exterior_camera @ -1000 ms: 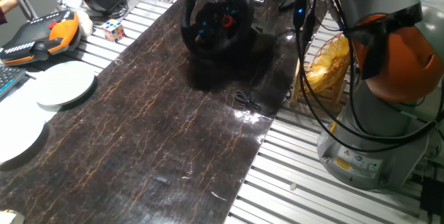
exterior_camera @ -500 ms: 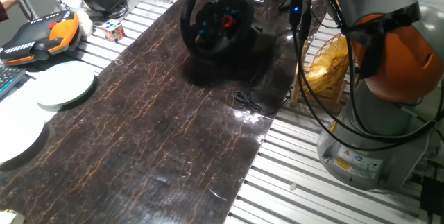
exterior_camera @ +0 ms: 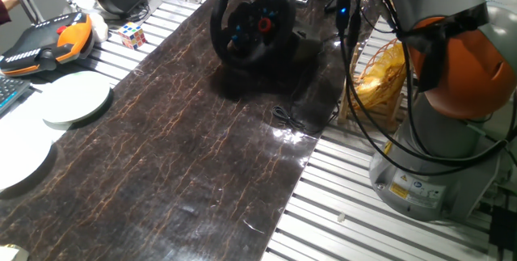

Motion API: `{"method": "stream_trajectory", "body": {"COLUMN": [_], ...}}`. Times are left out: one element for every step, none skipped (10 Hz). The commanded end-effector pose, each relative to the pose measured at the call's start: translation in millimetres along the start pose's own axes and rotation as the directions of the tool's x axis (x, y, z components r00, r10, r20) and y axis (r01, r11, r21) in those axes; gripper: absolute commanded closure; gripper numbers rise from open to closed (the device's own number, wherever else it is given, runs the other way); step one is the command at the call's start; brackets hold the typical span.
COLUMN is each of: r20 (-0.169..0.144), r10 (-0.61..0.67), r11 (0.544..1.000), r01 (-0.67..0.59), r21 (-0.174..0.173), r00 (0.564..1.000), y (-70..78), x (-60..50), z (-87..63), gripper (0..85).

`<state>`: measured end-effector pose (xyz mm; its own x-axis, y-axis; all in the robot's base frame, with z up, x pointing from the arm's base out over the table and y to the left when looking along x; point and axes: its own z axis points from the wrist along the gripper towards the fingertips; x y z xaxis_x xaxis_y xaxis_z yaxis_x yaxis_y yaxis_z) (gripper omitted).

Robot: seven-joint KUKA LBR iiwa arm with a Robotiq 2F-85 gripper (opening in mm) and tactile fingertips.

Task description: Rotate the steering wheel 90 degrees counterclockwise

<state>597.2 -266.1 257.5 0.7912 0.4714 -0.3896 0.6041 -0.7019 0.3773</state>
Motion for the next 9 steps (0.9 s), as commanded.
{"method": "stream_trajectory", "body": {"r20": [0.009, 0.022, 0.025, 0.022, 0.023, 0.026, 0.03, 0.032, 0.051], "r10": [0.023, 0.051, 0.083, 0.107, 0.133, 0.158, 0.188, 0.216, 0.244], "r11": [1.0, 0.999, 0.997, 0.994, 0.991, 0.987, 0.982, 0.976, 0.97], "r01": [-0.023, -0.051, -0.083, -0.107, -0.133, -0.158, -0.188, -0.215, -0.243], "r21": [0.003, 0.004, 0.005, 0.008, 0.004, -0.001, -0.013, -0.015, -0.019], "r00": [1.0, 0.998, 0.996, 0.994, 0.991, 0.987, 0.982, 0.976, 0.968], "y": [-1.7, -3.6, -5.5, -6.6, -6.6, -6.4, -6.2, -5.9, -6.4], "x": [-4.0, -6.3, -9.0, -10.8, -11.0, -12.1, -13.2, -14.2, -14.7], "z": [-2.4, -3.1, -1.7, 0.2, 0.4, 0.6, 1.2, 1.1, 1.0], "gripper": [20.7, 22.7, 25.0, 28.0, 31.0, 33.0, 34.7, 35.3, 36.0]}}
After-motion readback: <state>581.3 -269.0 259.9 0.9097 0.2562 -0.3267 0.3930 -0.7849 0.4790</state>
